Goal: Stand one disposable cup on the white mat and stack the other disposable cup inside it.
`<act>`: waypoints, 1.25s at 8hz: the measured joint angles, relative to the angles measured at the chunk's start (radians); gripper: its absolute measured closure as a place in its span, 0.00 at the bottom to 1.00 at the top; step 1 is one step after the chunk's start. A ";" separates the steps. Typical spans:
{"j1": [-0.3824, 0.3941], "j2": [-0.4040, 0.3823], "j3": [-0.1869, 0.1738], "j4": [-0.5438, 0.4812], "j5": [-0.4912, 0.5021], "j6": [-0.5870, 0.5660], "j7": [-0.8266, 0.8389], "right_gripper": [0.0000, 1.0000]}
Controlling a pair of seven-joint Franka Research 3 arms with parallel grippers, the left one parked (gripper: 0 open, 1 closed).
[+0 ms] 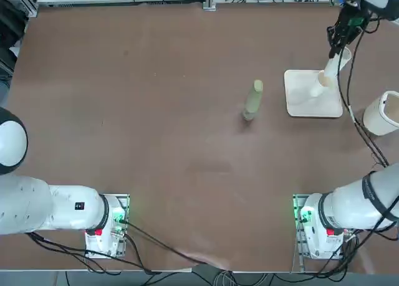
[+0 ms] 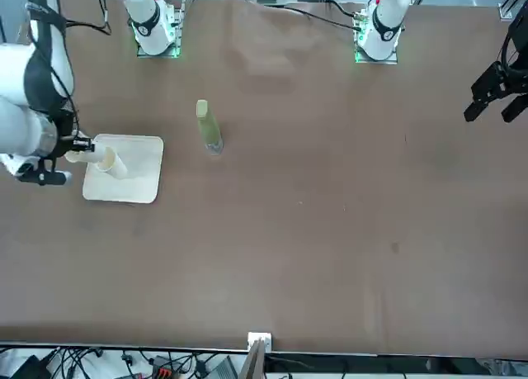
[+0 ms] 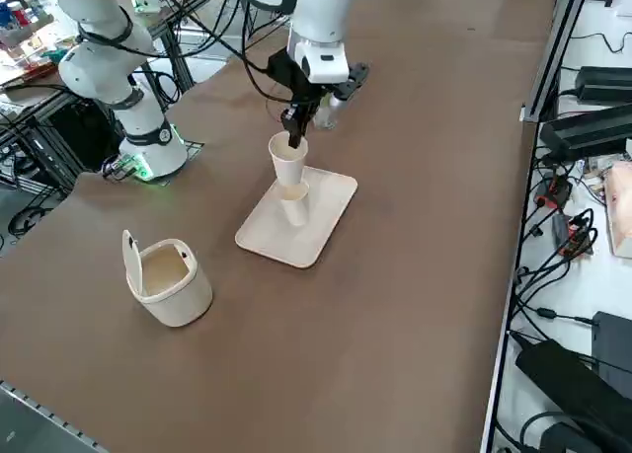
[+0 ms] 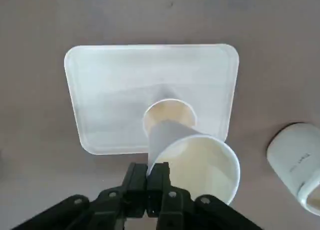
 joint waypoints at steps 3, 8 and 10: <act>0.004 -0.007 0.000 -0.030 0.000 0.027 0.012 0.98; 0.003 -0.010 -0.002 -0.079 -0.001 0.097 0.012 0.98; 0.003 -0.011 -0.003 -0.083 -0.001 0.102 0.013 0.98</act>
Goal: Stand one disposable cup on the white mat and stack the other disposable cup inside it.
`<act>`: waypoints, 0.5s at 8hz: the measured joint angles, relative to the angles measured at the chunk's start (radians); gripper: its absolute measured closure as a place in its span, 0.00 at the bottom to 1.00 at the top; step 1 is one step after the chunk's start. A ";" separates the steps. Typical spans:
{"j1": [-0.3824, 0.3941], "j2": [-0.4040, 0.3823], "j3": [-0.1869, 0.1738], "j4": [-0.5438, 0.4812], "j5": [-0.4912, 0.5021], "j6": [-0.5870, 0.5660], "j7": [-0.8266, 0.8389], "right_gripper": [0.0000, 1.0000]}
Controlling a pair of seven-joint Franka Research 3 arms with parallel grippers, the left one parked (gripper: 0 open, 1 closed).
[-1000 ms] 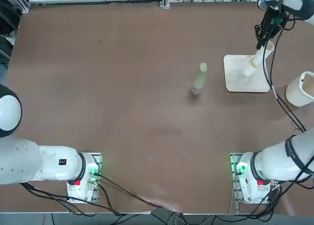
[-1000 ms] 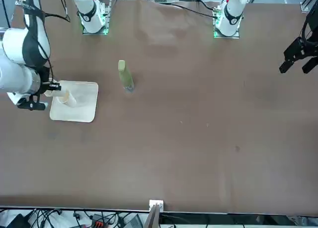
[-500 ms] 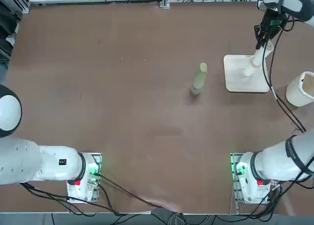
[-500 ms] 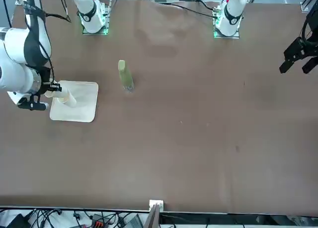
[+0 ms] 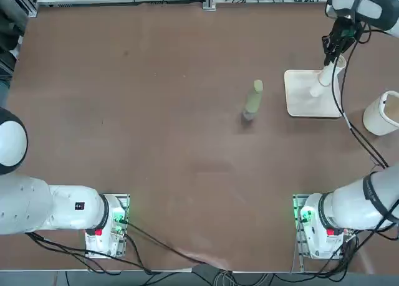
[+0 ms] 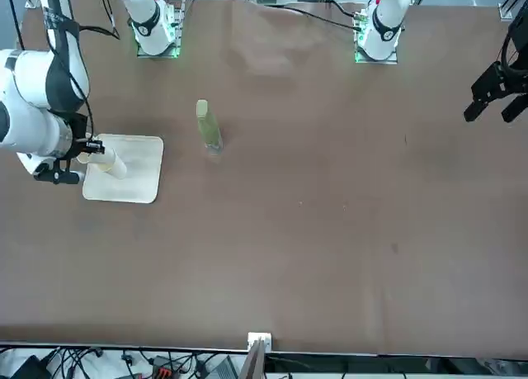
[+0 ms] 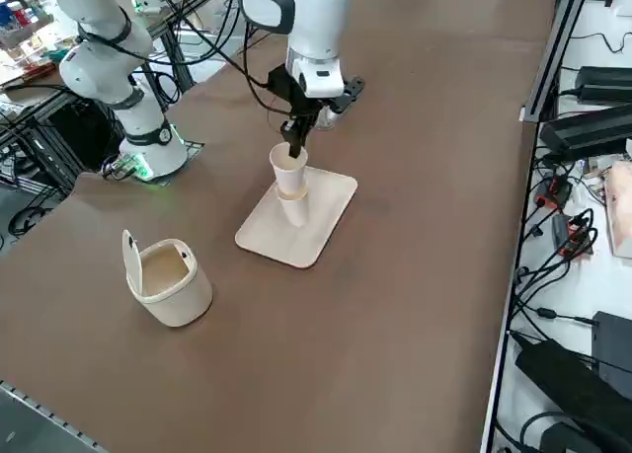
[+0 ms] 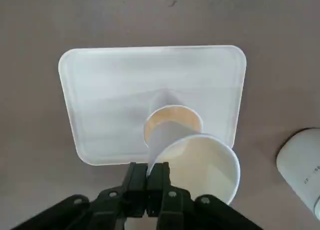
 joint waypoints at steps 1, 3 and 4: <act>0.000 0.000 0.000 -0.005 0.000 0.004 0.000 0.98; -0.002 0.000 -0.001 -0.024 -0.001 0.019 0.000 0.97; -0.003 0.000 -0.002 -0.028 -0.006 0.021 0.000 0.96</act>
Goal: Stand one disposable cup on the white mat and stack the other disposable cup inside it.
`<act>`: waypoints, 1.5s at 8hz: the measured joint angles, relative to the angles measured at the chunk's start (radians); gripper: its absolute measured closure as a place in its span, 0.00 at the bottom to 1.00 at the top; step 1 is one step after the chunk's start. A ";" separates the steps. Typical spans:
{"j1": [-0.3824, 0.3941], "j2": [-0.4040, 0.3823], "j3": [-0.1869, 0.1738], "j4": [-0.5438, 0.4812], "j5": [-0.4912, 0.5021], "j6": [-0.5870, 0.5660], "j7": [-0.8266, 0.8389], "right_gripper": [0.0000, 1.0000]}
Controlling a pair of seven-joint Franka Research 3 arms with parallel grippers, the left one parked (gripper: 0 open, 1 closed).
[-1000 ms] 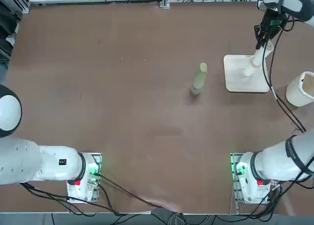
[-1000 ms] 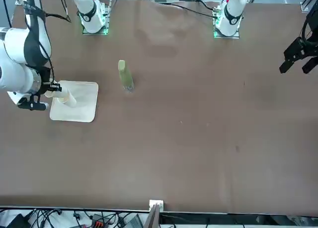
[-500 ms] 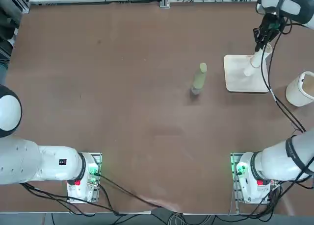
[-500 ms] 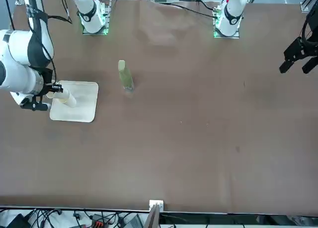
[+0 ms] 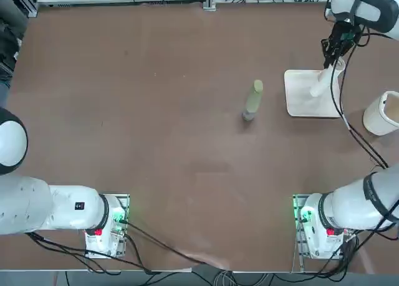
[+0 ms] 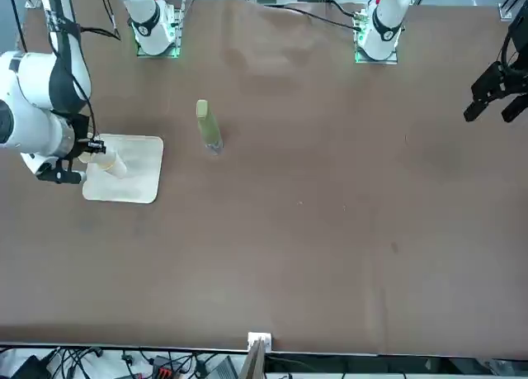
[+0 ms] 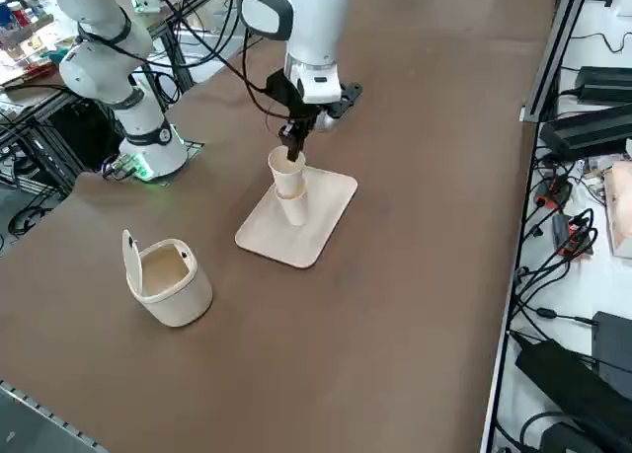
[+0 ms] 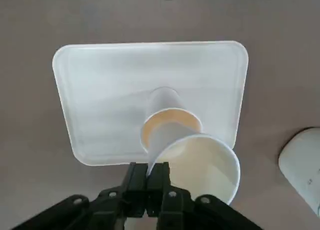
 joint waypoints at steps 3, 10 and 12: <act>-0.002 0.002 -0.001 -0.002 -0.026 0.006 0.000 0.81; -0.003 -0.011 -0.002 0.092 -0.027 -0.028 -0.004 0.00; -0.003 -0.038 -0.002 0.176 -0.025 -0.063 -0.005 0.00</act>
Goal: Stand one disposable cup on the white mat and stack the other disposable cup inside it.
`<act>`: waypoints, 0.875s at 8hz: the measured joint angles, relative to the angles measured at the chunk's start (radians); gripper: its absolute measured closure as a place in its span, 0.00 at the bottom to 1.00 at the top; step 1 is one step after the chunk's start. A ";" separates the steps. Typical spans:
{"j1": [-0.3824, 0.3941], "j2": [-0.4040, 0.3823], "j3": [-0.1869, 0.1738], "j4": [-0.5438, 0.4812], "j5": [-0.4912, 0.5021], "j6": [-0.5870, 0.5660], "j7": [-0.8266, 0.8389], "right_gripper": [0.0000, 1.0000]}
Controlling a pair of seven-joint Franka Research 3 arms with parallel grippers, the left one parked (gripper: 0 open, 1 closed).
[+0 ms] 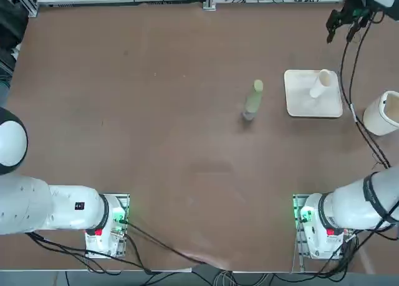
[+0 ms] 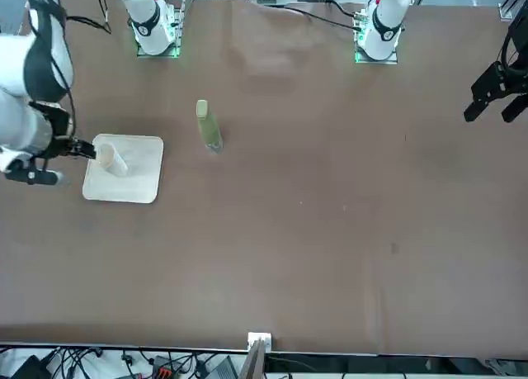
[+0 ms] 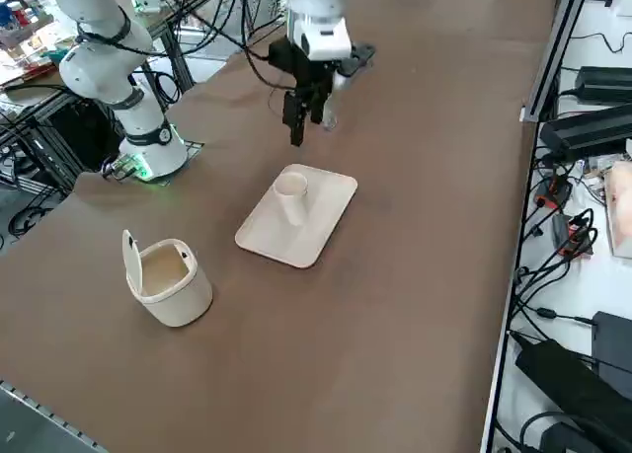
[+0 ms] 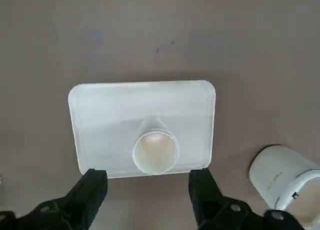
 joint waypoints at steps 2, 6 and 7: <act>0.000 -0.048 0.000 0.033 0.042 -0.005 0.000 0.00; 0.006 -0.095 0.026 0.161 0.101 -0.103 -0.003 0.00; 0.007 -0.096 0.029 0.195 0.121 -0.113 -0.003 0.00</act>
